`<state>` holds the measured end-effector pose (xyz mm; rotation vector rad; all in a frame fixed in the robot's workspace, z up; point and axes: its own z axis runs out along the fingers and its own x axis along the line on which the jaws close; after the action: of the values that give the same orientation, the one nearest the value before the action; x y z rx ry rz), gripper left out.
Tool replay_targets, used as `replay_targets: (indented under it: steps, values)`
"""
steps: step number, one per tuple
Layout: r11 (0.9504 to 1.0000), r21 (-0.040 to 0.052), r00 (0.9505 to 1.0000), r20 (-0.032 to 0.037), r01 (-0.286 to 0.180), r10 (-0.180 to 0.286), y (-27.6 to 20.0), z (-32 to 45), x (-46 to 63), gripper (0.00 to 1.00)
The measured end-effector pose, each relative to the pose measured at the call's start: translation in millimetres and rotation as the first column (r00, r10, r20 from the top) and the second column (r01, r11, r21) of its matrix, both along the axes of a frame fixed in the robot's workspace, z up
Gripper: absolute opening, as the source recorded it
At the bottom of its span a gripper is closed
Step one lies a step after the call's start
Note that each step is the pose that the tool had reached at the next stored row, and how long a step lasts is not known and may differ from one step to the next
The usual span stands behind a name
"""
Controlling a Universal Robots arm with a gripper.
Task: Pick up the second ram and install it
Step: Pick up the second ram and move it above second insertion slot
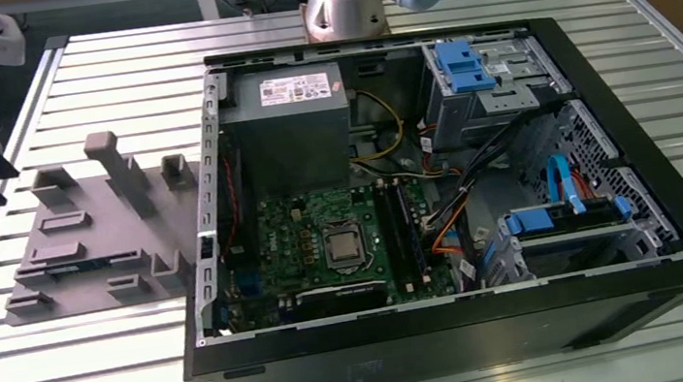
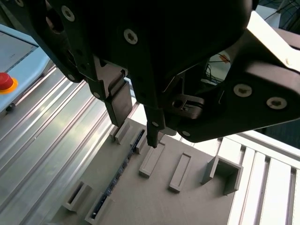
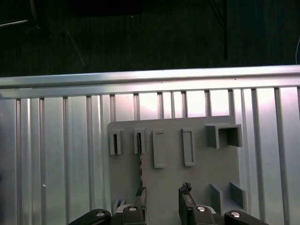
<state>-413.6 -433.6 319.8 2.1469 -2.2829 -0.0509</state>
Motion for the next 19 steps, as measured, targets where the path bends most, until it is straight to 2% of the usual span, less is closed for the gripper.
replay_targets:
  steps: [8, 19]
  values:
    - [1.0, -0.0001, 1.0, -0.0008, 0.0, 0.0, -0.5, -5.3, 2.8, 0.41]
    - [1.0, -0.001, 1.0, -0.0006, 0.0, 0.0, -1.9, -16.8, 2.8, 0.41]
